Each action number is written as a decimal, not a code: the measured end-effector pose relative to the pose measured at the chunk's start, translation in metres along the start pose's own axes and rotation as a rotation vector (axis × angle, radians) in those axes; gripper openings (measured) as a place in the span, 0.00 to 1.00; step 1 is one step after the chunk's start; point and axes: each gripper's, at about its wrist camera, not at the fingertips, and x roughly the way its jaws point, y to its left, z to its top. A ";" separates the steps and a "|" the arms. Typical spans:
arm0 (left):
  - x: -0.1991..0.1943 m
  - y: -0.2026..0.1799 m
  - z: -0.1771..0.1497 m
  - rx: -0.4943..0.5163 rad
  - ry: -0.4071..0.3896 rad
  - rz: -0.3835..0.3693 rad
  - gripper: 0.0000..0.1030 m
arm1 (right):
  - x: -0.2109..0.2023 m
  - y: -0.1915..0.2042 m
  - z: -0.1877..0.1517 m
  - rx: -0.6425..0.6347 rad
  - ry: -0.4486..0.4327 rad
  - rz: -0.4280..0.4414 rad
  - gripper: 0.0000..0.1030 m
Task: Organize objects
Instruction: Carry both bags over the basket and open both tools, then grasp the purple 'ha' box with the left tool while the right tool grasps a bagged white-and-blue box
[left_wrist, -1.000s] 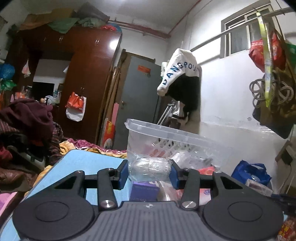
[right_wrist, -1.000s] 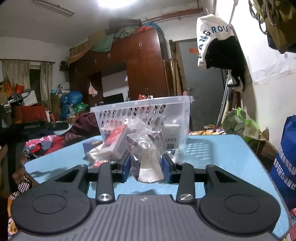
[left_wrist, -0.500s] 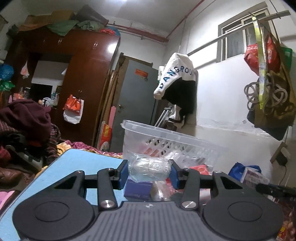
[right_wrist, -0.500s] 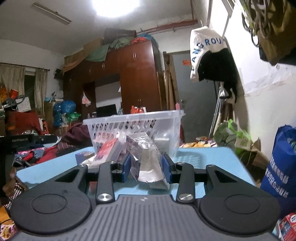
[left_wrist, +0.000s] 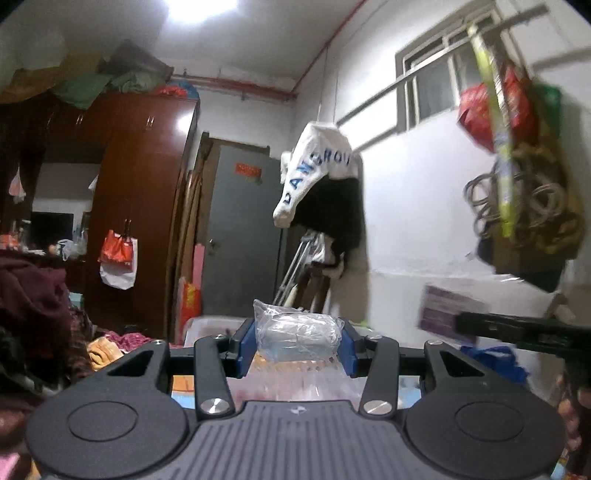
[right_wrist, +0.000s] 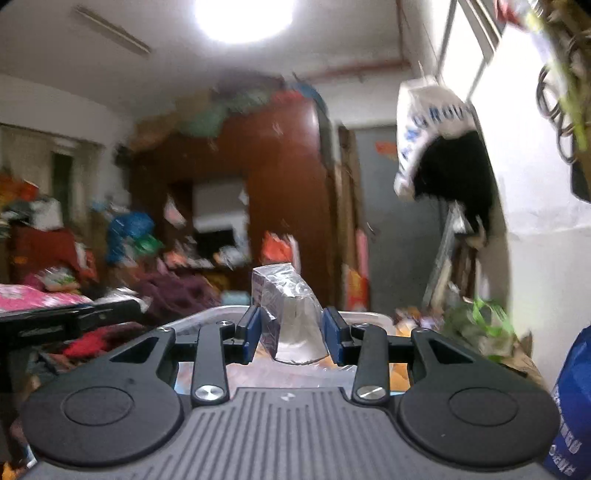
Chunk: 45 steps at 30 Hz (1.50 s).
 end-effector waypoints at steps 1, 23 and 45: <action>0.015 -0.001 0.007 -0.003 0.031 0.001 0.47 | 0.021 -0.003 0.009 0.016 0.041 0.005 0.39; 0.011 0.028 -0.058 0.040 0.311 0.141 0.91 | 0.031 -0.043 -0.087 0.072 0.456 0.034 1.00; 0.051 0.048 -0.073 -0.033 0.466 0.232 0.92 | 0.031 -0.038 -0.108 0.032 0.498 0.006 0.58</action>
